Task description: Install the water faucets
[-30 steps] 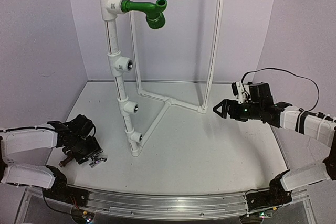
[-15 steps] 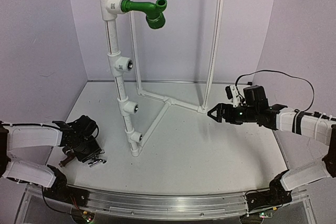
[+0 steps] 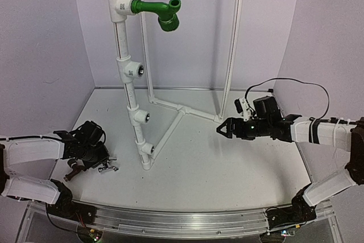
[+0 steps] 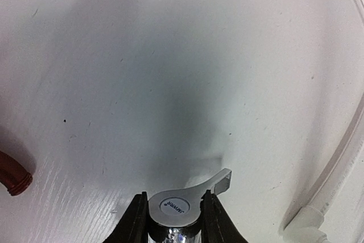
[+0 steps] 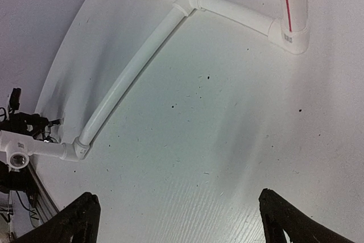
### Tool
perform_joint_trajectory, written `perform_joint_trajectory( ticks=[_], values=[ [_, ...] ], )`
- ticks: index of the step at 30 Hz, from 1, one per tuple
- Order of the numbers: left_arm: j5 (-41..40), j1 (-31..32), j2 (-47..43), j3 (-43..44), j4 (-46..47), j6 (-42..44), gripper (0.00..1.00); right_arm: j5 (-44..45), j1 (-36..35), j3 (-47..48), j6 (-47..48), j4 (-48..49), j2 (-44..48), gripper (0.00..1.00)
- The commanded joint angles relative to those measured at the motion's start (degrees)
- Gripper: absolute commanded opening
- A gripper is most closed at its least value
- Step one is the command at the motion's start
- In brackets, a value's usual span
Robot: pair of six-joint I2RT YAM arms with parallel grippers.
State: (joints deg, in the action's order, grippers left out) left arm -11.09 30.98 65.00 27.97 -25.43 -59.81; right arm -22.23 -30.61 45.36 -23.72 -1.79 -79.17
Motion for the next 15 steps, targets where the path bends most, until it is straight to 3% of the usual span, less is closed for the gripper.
perform_joint_trajectory(
  ticks=[1,8,15],
  values=[
    [-3.66,0.13,-3.26,5.05,6.24,7.85,0.0,-2.32,-2.33,4.52,-3.11,5.82,-4.43,0.97],
    [0.97,-1.61,-0.07,11.26,23.62,20.68,0.0,-7.56,-5.89,9.72,-8.39,12.73,-12.59,0.95],
    [24.41,-7.76,13.89,20.56,41.67,26.26,0.0,-11.34,-7.98,15.89,-13.79,20.91,-20.03,0.93]
  ],
)
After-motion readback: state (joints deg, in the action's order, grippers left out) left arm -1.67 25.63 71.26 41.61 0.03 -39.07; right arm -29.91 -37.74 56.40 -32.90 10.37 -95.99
